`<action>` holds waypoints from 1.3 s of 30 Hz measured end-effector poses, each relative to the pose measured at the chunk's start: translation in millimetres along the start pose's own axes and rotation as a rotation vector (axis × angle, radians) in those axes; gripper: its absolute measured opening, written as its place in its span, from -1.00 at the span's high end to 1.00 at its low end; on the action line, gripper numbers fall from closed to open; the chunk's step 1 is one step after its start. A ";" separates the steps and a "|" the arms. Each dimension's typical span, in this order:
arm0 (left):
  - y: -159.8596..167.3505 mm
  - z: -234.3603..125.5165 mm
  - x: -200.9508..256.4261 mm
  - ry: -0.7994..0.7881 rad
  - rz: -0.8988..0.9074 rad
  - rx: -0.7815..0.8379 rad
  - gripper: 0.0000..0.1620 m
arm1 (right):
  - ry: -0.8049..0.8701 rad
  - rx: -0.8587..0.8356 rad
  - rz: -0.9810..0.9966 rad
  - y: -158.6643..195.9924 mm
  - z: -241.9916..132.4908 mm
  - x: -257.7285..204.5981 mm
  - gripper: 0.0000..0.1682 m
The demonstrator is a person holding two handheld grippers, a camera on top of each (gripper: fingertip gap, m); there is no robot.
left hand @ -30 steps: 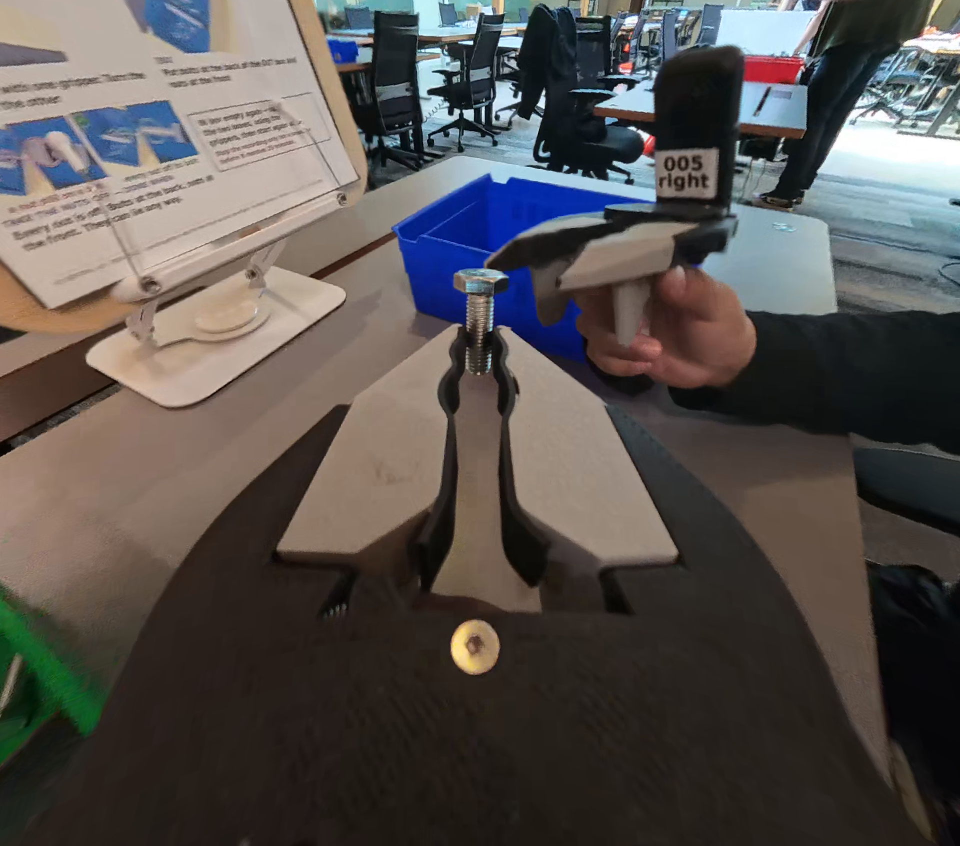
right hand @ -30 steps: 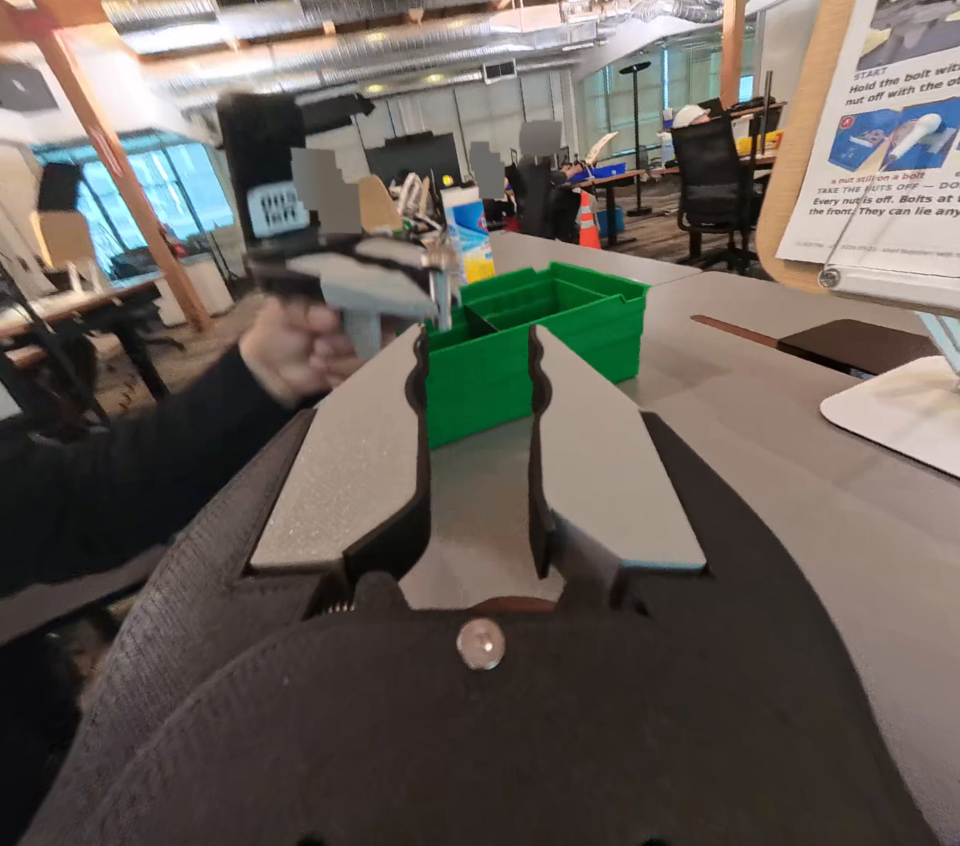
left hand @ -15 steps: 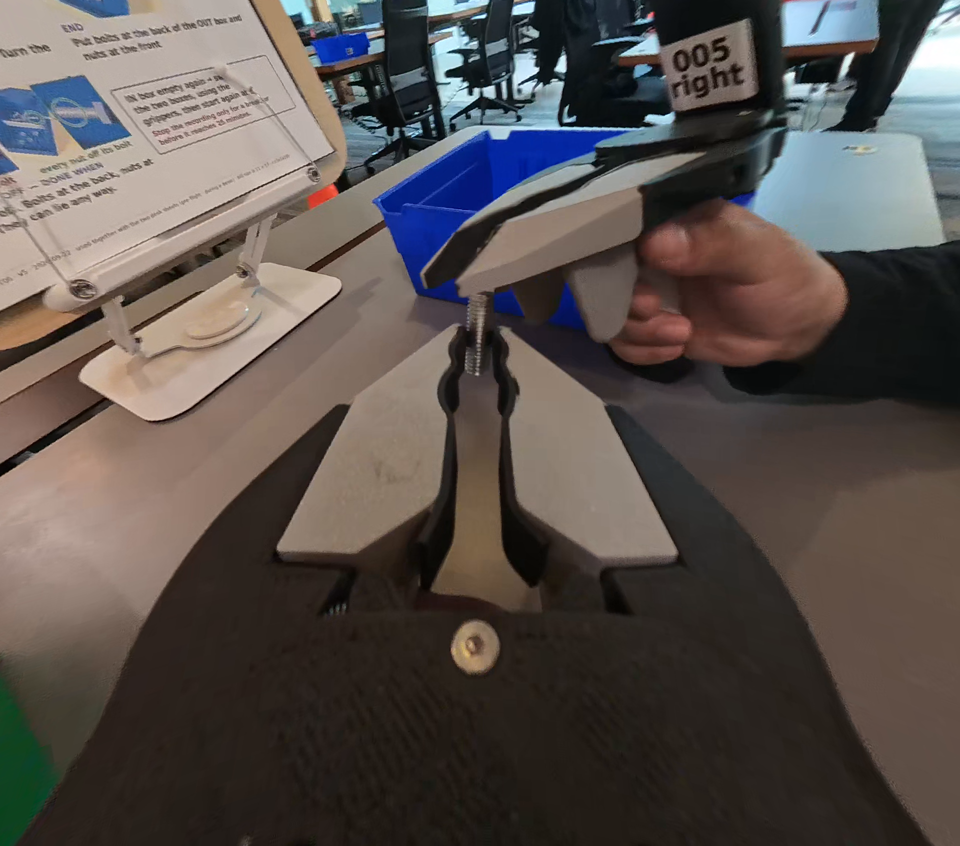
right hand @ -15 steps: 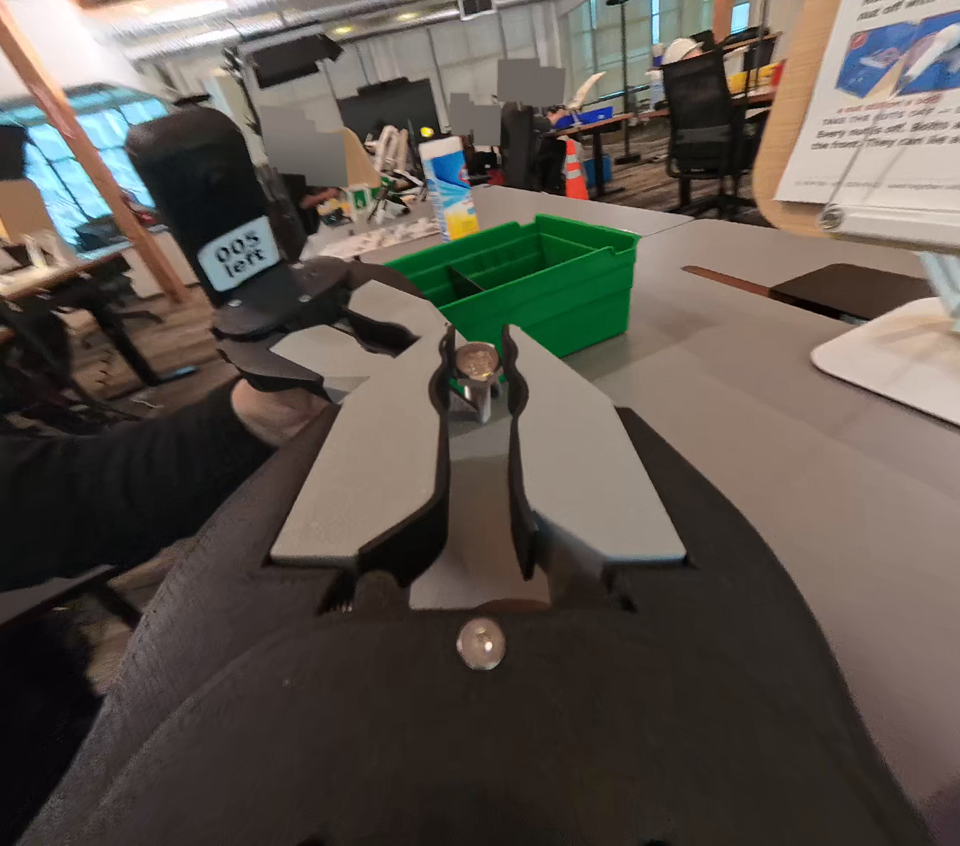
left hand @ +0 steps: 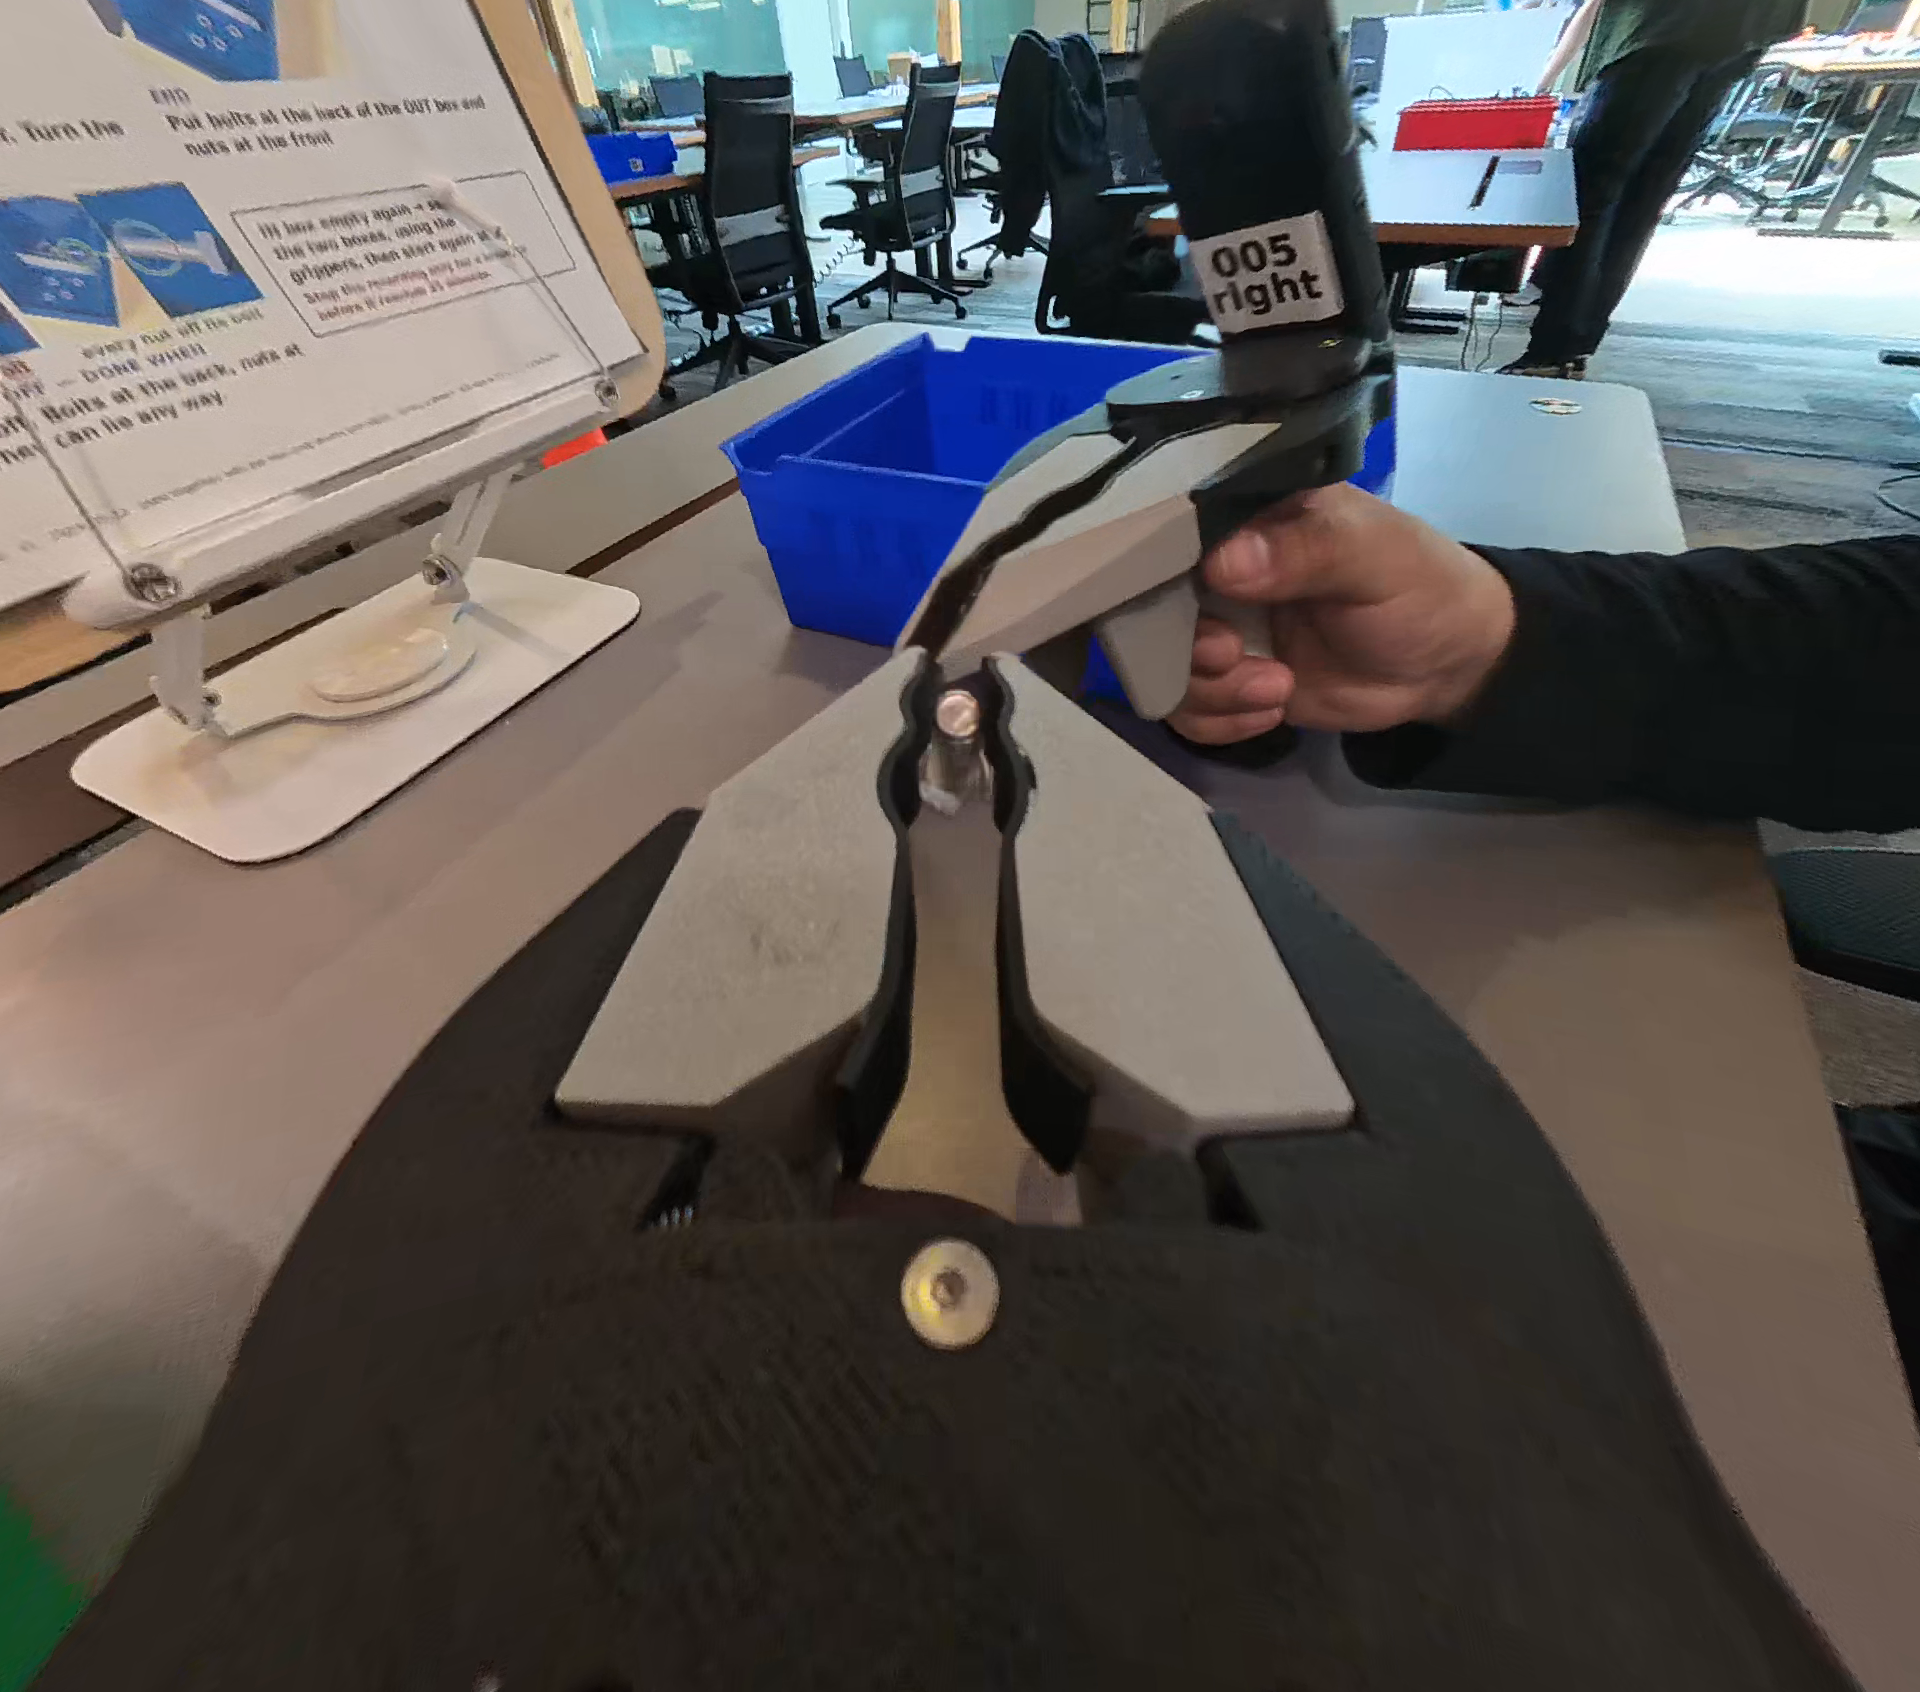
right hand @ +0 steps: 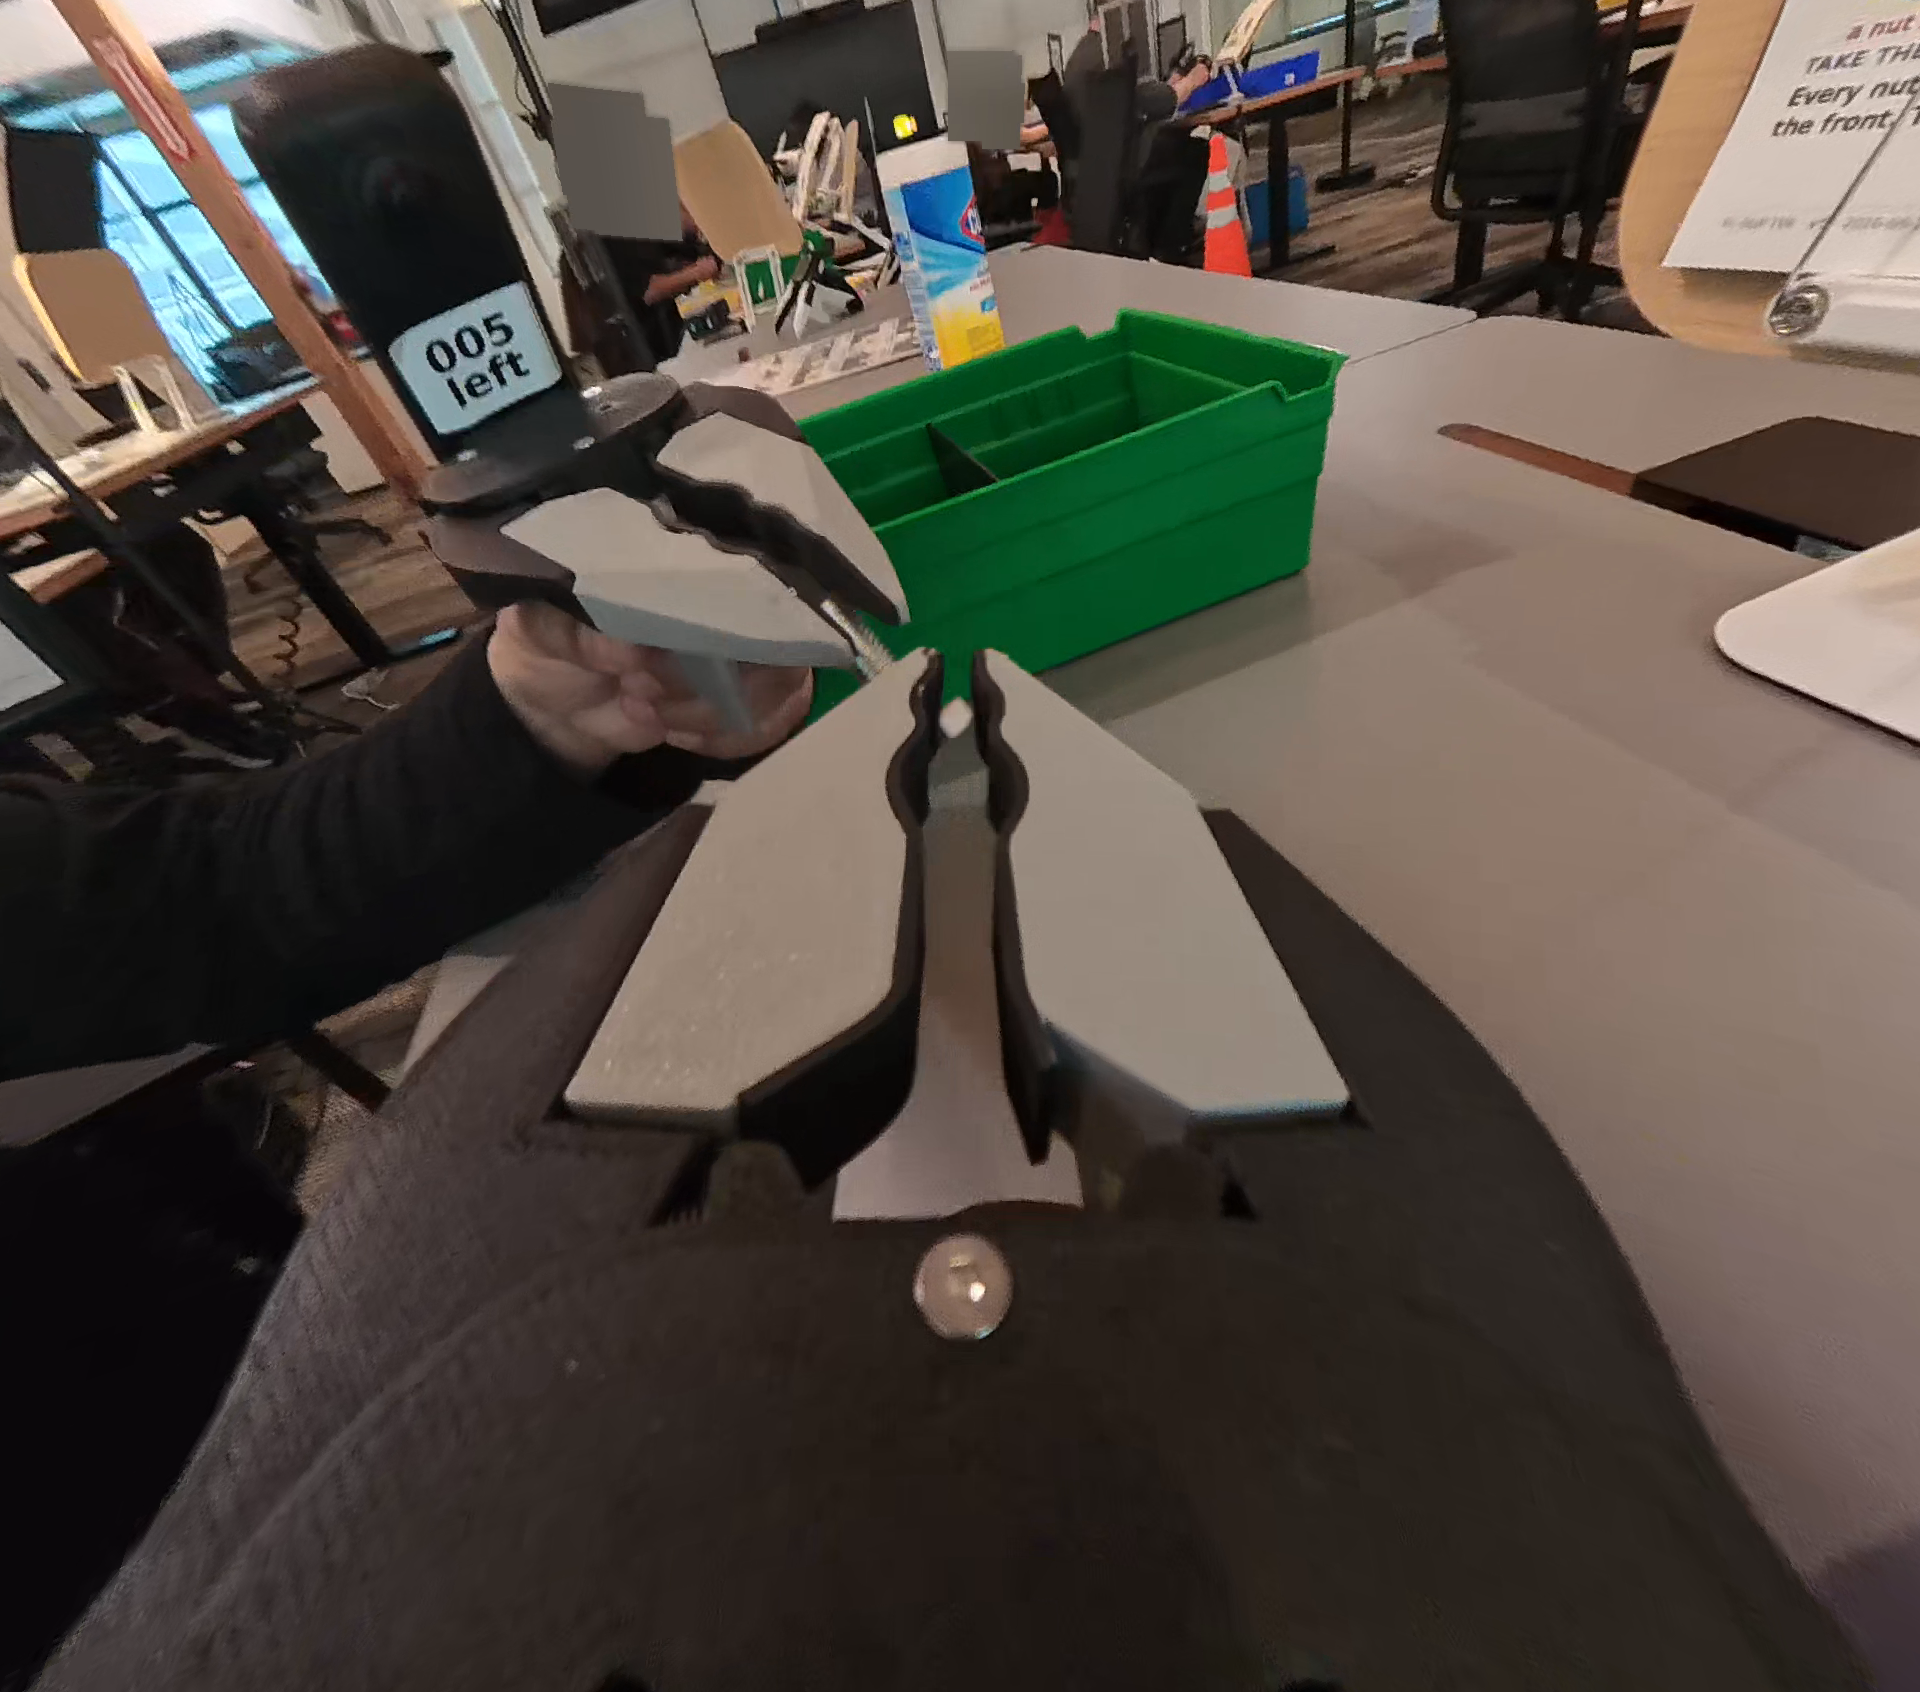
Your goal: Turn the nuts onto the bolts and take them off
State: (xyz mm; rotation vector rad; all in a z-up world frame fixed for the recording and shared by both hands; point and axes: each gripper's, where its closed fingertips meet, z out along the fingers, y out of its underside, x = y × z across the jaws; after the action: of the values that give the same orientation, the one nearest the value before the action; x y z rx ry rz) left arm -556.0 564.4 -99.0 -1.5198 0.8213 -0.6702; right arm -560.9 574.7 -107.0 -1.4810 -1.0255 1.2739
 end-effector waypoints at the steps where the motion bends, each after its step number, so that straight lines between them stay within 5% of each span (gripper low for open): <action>1: 1.3 -0.5 -2.4 -0.003 -0.016 -0.005 0.93 | 0.013 -0.001 -0.012 0.2 0.5 1.0 0.91; 9: 5.9 -3.6 -11.8 0.028 -0.175 -0.007 0.94 | 0.021 -0.089 -0.162 11.2 6.2 -6.5 0.62; 13: 4.1 -1.1 0.9 0.095 -0.201 -0.001 0.94 | 0.078 -0.148 -0.303 24.7 15.7 -8.0 0.63; 17: 7.7 2.3 2.5 0.076 -0.164 -0.020 0.94 | 0.095 -0.170 -0.373 32.3 21.3 -13.6 0.92; 25: -3.0 -5.0 -10.3 0.030 -0.190 0.056 0.90 | 0.028 -0.100 -0.148 25.3 17.1 -8.4 0.93; 39: 20.3 3.1 -8.3 0.051 -0.198 -0.054 0.93 | 0.075 -0.193 -0.219 42.5 20.8 -0.8 0.93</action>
State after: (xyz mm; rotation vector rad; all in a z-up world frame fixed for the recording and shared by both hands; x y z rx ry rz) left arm -560.7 572.3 -119.1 -1.6533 0.7375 -0.8410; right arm -580.2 565.7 -149.3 -1.5002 -1.2513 0.9804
